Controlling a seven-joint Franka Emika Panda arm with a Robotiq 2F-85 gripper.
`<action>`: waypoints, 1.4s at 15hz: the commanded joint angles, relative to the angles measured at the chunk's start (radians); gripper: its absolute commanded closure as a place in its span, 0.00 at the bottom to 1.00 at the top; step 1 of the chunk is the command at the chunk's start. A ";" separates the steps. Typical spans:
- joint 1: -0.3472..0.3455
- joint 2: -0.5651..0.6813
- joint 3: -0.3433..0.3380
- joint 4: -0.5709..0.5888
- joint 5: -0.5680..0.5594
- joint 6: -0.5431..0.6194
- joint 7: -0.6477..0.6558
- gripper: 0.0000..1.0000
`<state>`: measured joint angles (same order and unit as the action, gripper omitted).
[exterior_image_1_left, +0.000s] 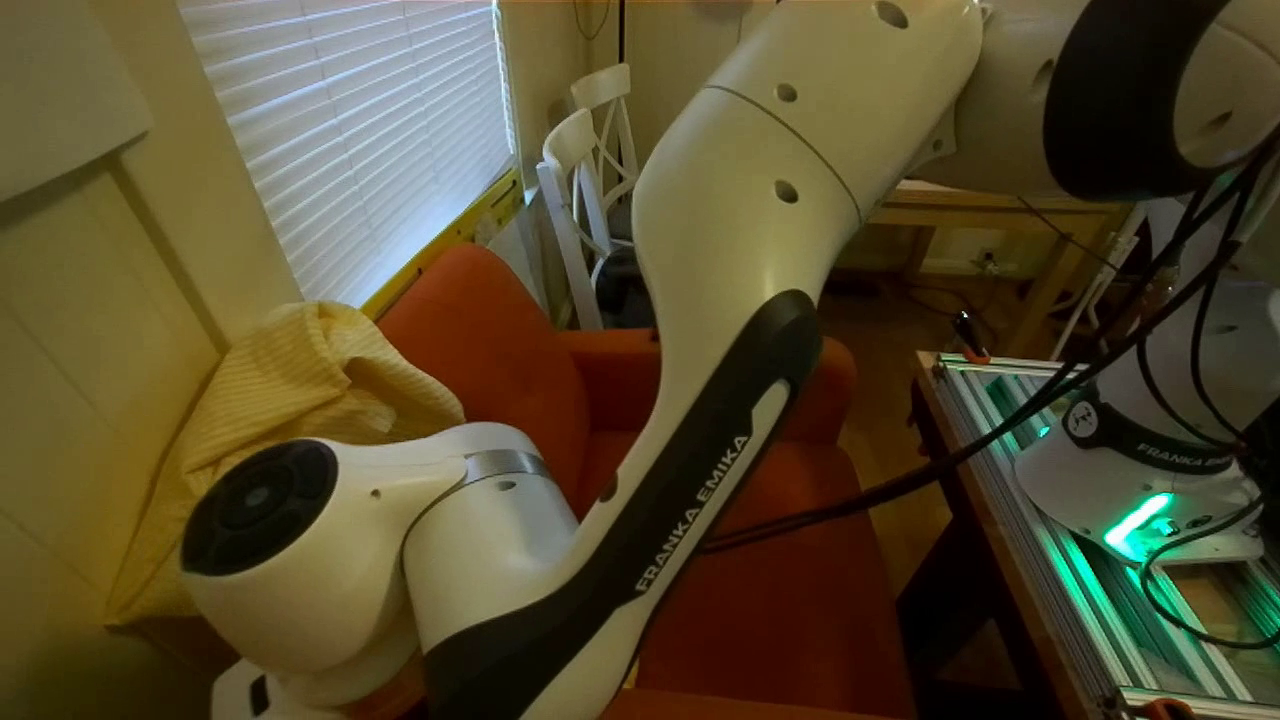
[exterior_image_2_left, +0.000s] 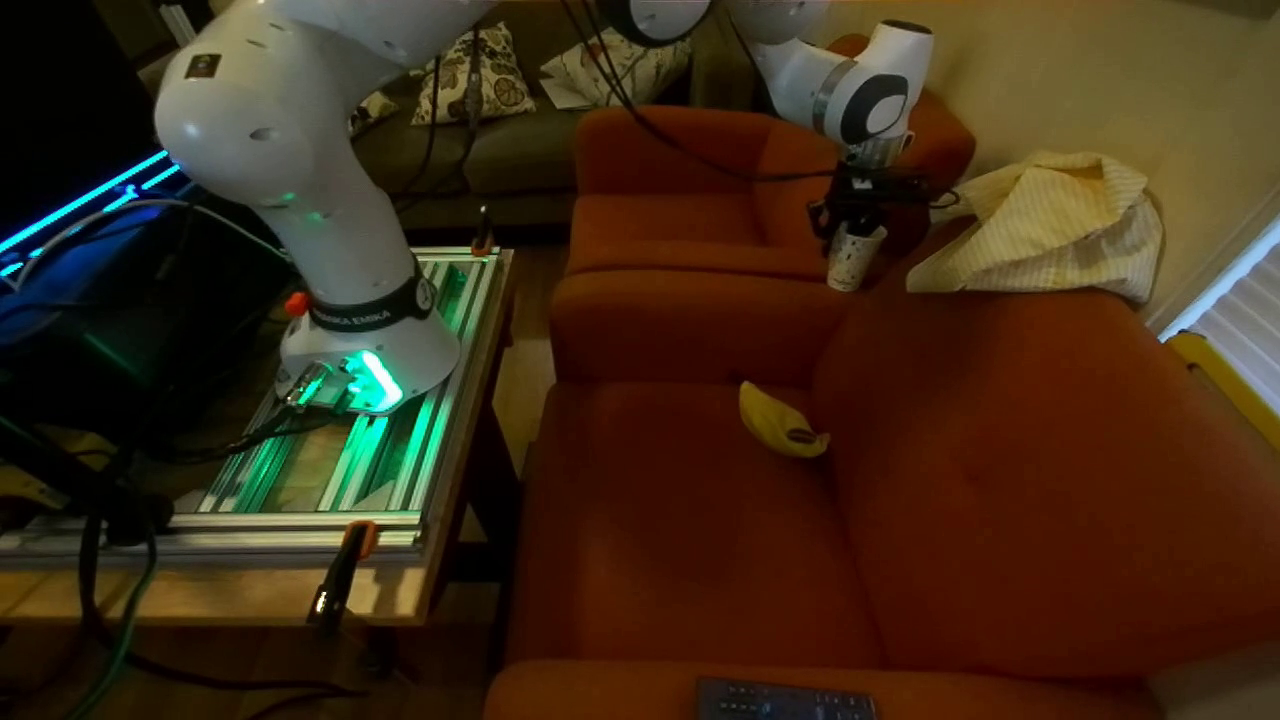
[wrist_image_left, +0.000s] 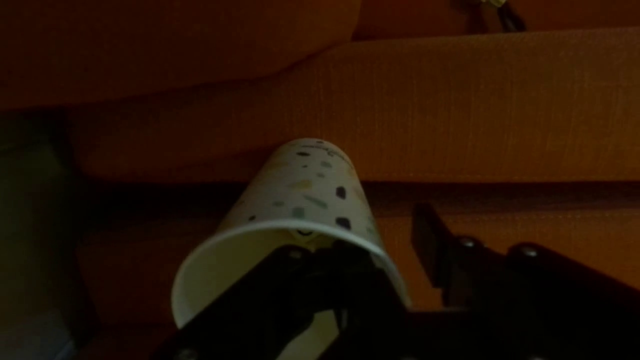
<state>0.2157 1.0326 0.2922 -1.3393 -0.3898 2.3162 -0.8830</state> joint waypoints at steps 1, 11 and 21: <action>0.002 -0.067 -0.022 -0.103 0.046 0.051 0.012 0.36; 0.003 -0.145 -0.039 -0.225 0.038 0.170 0.024 0.00; 0.005 -0.229 -0.059 -0.302 0.026 0.229 0.030 0.00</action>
<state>0.2160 0.8557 0.2457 -1.5785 -0.3671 2.5136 -0.8671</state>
